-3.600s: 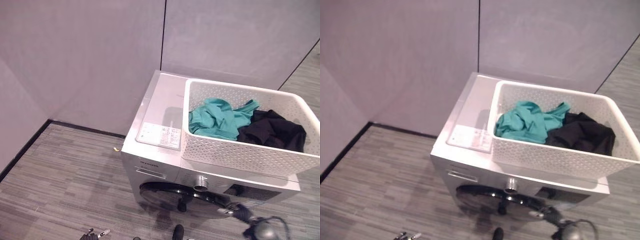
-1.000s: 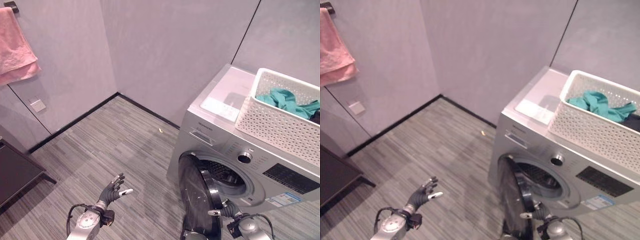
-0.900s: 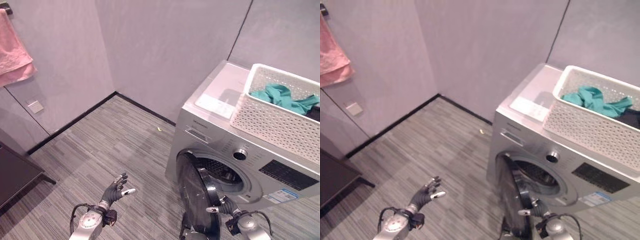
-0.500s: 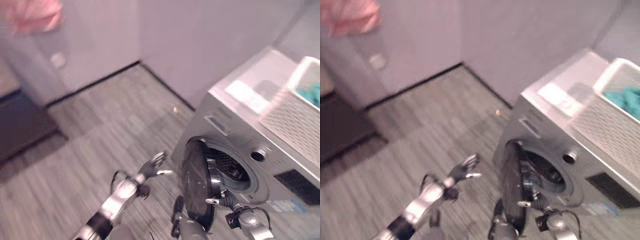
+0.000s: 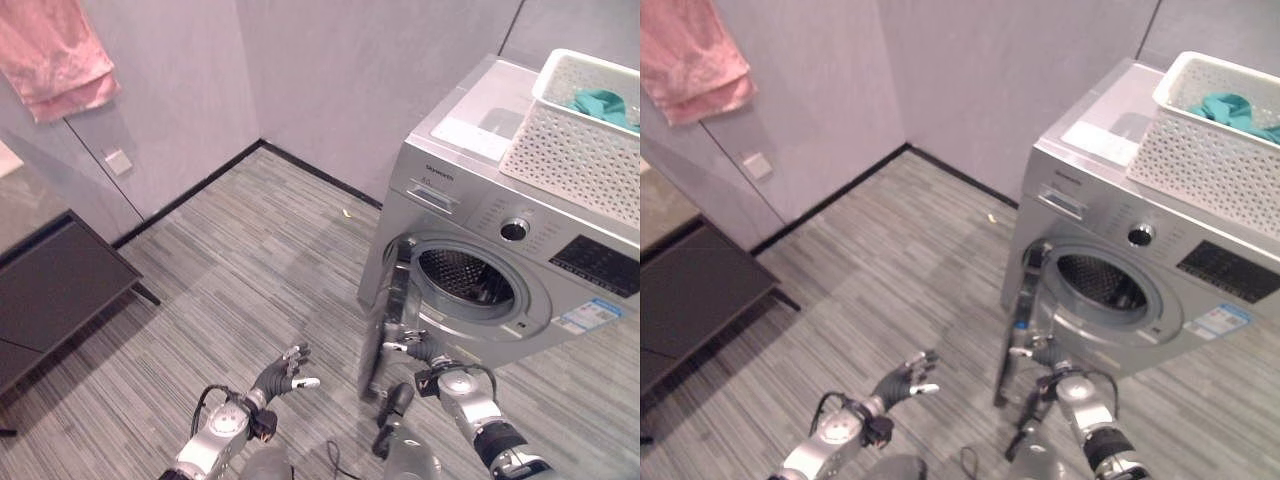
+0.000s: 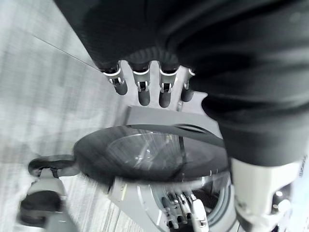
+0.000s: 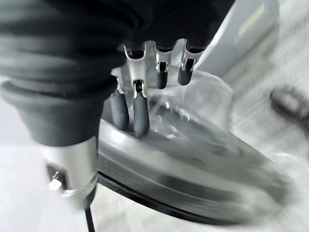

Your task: Grab the laundry basket,head to the washer,open it,put in the laundry and shut it.

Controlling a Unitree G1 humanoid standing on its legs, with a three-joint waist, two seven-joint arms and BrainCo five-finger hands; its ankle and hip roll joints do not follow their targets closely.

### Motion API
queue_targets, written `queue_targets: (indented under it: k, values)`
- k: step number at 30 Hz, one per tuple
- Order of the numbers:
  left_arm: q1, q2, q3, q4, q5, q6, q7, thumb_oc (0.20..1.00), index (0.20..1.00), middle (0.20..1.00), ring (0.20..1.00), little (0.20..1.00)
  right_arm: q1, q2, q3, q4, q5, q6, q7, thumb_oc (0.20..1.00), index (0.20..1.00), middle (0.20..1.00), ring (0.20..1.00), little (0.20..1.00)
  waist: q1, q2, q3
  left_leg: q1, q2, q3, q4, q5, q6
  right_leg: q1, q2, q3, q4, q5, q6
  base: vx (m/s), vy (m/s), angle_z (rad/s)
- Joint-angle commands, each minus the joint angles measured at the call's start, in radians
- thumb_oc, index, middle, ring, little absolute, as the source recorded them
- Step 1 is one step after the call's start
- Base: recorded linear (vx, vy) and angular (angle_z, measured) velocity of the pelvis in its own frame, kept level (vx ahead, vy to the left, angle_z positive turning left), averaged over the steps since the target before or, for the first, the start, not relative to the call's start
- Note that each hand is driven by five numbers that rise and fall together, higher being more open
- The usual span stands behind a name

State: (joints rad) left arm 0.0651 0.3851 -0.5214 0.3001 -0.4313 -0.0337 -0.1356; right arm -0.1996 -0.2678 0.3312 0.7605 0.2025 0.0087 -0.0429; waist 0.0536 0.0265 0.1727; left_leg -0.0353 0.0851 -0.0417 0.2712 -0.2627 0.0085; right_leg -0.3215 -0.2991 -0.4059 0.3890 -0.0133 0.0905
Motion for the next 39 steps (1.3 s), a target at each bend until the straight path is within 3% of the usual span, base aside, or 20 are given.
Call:
queue_targets:
  k: [1,6,9,14,16,19,20,23,26,27,28,29,31,34,37,39]
  values:
    - [-0.123,-0.033,-0.019,-0.109,-0.012,-0.039,-0.019,1.000,1.000,1.000,1.000,1.000,-0.069,0.005,-0.004,-0.003,0.025,-0.038,0.004,1.000,1.000,1.000,1.000,1.000,0.027,-0.029,0.020,0.110,-0.077,0.033,-0.232,0.041,0.025,0.208,-0.061,0.027,-0.340,0.137,0.072,0.02,0.020,0.10]
    - [-0.135,0.000,-0.017,-0.185,0.016,-0.055,-0.024,1.000,1.000,1.000,1.000,1.000,-0.073,0.042,0.037,0.022,-0.001,-0.035,0.008,1.000,1.000,1.000,1.000,1.000,0.037,-0.040,-0.014,0.121,-0.101,0.035,-0.262,0.051,0.024,0.241,-0.076,0.024,-0.398,0.172,0.091,0.04,-0.024,-0.12]
    - [-0.159,0.034,-0.008,-0.233,0.029,-0.072,-0.032,1.000,1.000,1.000,1.000,1.000,-0.030,0.033,0.024,0.016,0.000,-0.039,0.020,1.000,1.000,1.000,1.000,1.000,0.013,-0.036,-0.022,0.148,-0.088,0.028,-0.291,0.057,0.013,0.252,-0.073,0.031,-0.388,0.160,0.094,0.05,-0.097,0.08]
    - [-0.208,0.074,-0.009,-0.274,0.040,-0.046,-0.059,1.000,1.000,1.000,1.000,1.000,0.023,0.007,0.000,0.072,-0.042,-0.023,0.044,1.000,1.000,1.000,1.000,1.000,-0.016,-0.023,-0.027,0.164,-0.056,0.035,-0.296,0.060,0.000,0.241,-0.045,0.061,-0.366,0.124,0.081,0.05,-0.141,0.01]
    - [-0.269,0.110,-0.004,-0.332,0.041,-0.029,-0.093,1.000,1.000,1.000,1.000,1.000,0.059,0.001,-0.008,0.199,-0.104,-0.009,0.059,1.000,1.000,1.000,1.000,1.000,-0.037,-0.008,-0.036,0.181,-0.005,0.049,-0.289,0.065,-0.025,0.240,0.009,0.094,-0.339,0.064,0.056,0.10,-0.273,-0.03]
    - [-0.326,0.094,-0.021,-0.323,-0.022,-0.036,-0.110,1.000,1.000,1.000,1.000,1.000,0.092,0.007,0.007,0.308,-0.142,-0.004,0.068,1.000,1.000,1.000,1.000,1.000,-0.062,-0.002,-0.047,0.186,0.058,0.074,-0.248,0.075,-0.060,0.253,0.073,0.107,-0.310,-0.004,0.017,0.11,-0.317,-0.08]
    - [-0.343,0.084,-0.032,-0.308,-0.053,-0.033,-0.114,1.000,1.000,1.000,1.000,1.000,0.102,0.008,0.016,0.333,-0.154,0.000,0.070,1.000,1.000,1.000,1.000,1.000,-0.070,-0.003,-0.049,0.172,0.081,0.086,-0.206,0.094,-0.074,0.263,0.099,0.111,-0.307,-0.026,-0.003,0.09,-0.335,-0.12]
    - [-0.395,0.066,-0.051,-0.247,-0.089,-0.014,-0.094,1.000,1.000,1.000,1.000,1.000,0.125,0.002,0.019,0.372,-0.169,0.011,0.059,1.000,1.000,1.000,1.000,1.000,-0.074,-0.018,-0.019,0.031,0.143,0.058,0.116,0.286,-0.083,0.309,0.173,0.133,-0.310,-0.058,-0.074,0.04,-0.372,-0.27]
    - [-0.436,0.052,-0.033,-0.168,-0.098,-0.003,-0.068,1.000,1.000,1.000,1.000,1.000,0.155,-0.019,0.020,0.351,-0.167,0.021,0.062,1.000,1.000,1.000,1.000,1.000,-0.084,-0.033,0.002,-0.095,0.167,0.052,0.376,0.337,-0.040,0.344,0.225,0.161,-0.320,-0.090,-0.123,0.09,-0.269,-0.45]
    - [-0.439,0.056,-0.030,-0.149,-0.107,0.005,-0.068,1.000,1.000,1.000,1.000,1.000,0.166,-0.026,0.015,0.349,-0.167,0.025,0.061,1.000,1.000,1.000,1.000,1.000,-0.083,-0.027,0.004,-0.109,0.182,0.061,0.386,0.323,-0.052,0.362,0.238,0.174,-0.312,-0.118,-0.126,0.20,-0.110,-0.71]
    - [-0.447,0.065,-0.029,-0.131,-0.110,0.014,-0.072,1.000,1.000,1.000,1.000,1.000,0.167,-0.033,0.008,0.348,-0.167,0.030,0.062,1.000,1.000,1.000,1.000,1.000,-0.082,-0.030,0.005,-0.138,0.158,0.070,0.359,0.282,-0.047,0.370,0.235,0.187,-0.313,-0.123,-0.125,0.17,-0.024,-0.42]
    - [-0.455,0.084,-0.034,-0.103,-0.108,0.033,-0.082,1.000,1.000,1.000,1.000,1.000,0.166,-0.040,0.001,0.342,-0.164,0.035,0.066,1.000,1.000,1.000,1.000,1.000,-0.082,-0.036,0.007,-0.188,0.110,0.069,0.311,0.269,-0.031,0.370,0.228,0.194,-0.320,-0.111,-0.131,0.09,0.034,-0.36]
    - [-0.486,0.143,-0.050,-0.087,-0.061,0.048,-0.101,1.000,1.000,1.000,1.000,1.000,0.154,-0.043,-0.016,0.350,-0.149,0.033,0.070,1.000,1.000,1.000,1.000,1.000,-0.072,-0.039,0.017,-0.228,0.063,0.053,0.178,0.253,-0.037,0.377,0.227,0.209,-0.323,-0.118,-0.118,0.11,0.051,-0.08]
    - [-0.550,0.188,-0.093,-0.039,0.025,0.060,-0.136,1.000,1.000,1.000,1.000,1.000,0.115,-0.041,-0.010,0.379,-0.132,0.026,0.067,1.000,1.000,1.000,1.000,1.000,-0.043,-0.021,0.035,-0.259,0.008,-0.012,-0.158,0.350,-0.071,0.412,0.246,0.220,-0.337,-0.140,-0.101,0.17,0.087,-0.34]
    - [-0.572,0.203,-0.128,0.035,0.090,0.070,-0.166,1.000,1.000,1.000,1.000,1.000,0.109,-0.033,-0.014,0.355,-0.123,0.022,0.082,1.000,1.000,1.000,1.000,1.000,-0.050,-0.003,0.013,-0.237,0.008,-0.026,-0.254,0.381,-0.072,0.444,0.258,0.259,-0.339,-0.165,-0.080,0.32,0.158,-0.37]
    - [-0.589,0.189,-0.153,0.098,0.205,0.073,-0.180,1.000,1.000,1.000,1.000,1.000,0.110,-0.021,-0.016,0.337,-0.114,0.022,0.086,1.000,1.000,1.000,1.000,1.000,-0.057,-0.014,-0.012,-0.237,-0.005,-0.004,-0.204,0.369,-0.063,0.451,0.230,0.272,-0.318,-0.185,-0.067,0.30,0.192,-0.87]
